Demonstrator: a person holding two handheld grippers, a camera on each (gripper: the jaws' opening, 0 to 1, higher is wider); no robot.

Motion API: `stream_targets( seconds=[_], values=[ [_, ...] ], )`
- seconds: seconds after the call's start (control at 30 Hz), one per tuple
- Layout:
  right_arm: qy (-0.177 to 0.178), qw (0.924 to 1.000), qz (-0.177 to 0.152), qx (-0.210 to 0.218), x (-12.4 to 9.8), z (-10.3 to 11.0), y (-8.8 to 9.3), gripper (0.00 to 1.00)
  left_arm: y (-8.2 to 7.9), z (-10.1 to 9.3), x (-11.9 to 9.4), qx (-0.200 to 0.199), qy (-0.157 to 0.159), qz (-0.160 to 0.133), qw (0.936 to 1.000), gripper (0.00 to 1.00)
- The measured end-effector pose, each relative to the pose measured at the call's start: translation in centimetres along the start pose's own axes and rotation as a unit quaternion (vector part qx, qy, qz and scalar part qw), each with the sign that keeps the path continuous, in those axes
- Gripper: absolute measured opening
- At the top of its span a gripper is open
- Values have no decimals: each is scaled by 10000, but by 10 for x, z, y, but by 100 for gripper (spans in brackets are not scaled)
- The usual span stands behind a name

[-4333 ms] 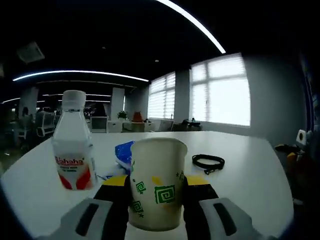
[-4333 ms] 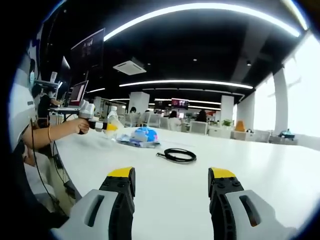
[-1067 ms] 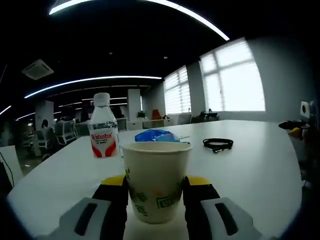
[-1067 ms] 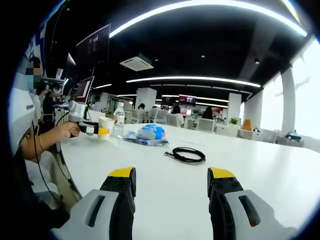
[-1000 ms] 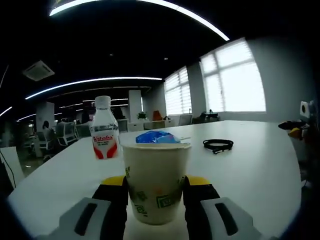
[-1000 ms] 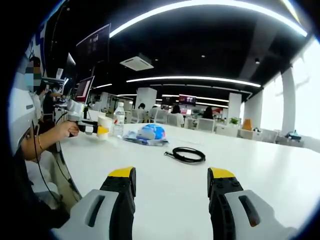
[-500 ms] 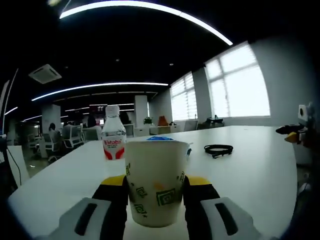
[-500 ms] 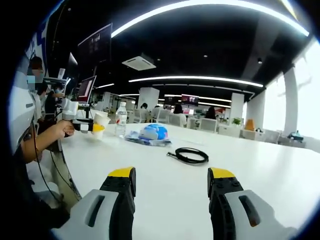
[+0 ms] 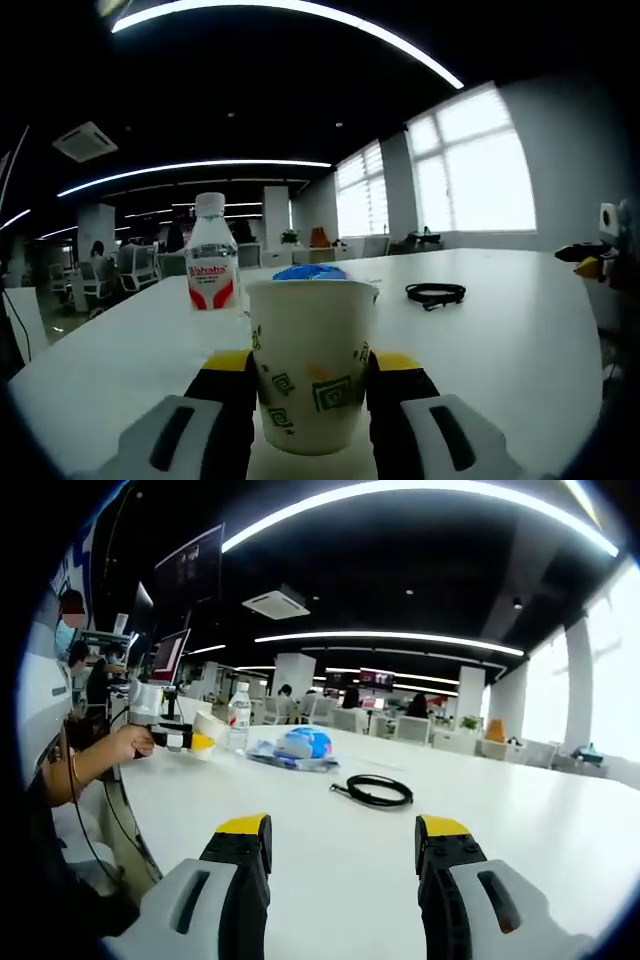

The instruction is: Arrange the tabletop items into an orderly group along one side of the table until the central work area is clear of visible clutter.

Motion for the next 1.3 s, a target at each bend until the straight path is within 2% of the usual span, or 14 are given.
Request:
stream_targets(
  seconds=[0.17, 0.27, 0.67, 0.73, 0.97, 1.3],
  values=[
    [20, 10000, 7, -5, 0, 0, 0, 55, 3, 1, -2, -15, -4, 34, 10000, 42],
    [5, 10000, 10, 2, 1, 1, 1, 55, 9, 1, -7, 80, -2, 250, 9997, 42],
    [-52, 10000, -16, 17, 3, 4, 1, 55, 16, -3, -10, 23, 138, 536, 9985, 43],
    [-39, 10000, -17, 18, 3, 3, 1, 55, 17, -3, -8, 21, 176, 584, 9981, 45],
    [-31, 10000, -7, 25, 2, 4, 2, 55, 13, -5, -7, 63, 228, 648, 9976, 49],
    [-97, 9999, 3, 59, 5, 6, 2, 55, 4, -2, -20, 298, 154, 615, 9975, 52]
  ],
)
Point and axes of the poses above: the point that each gripper's makers call its tool centre point, and the gripper's own axes: x roughly forward along the fingers, z roughly to its left, y roughly out of its underside, the point moved 4 cm from there along -x, roughly backward along the fingers, and after that the axes turned 14 degrees about -z, right-handed, at the moved point
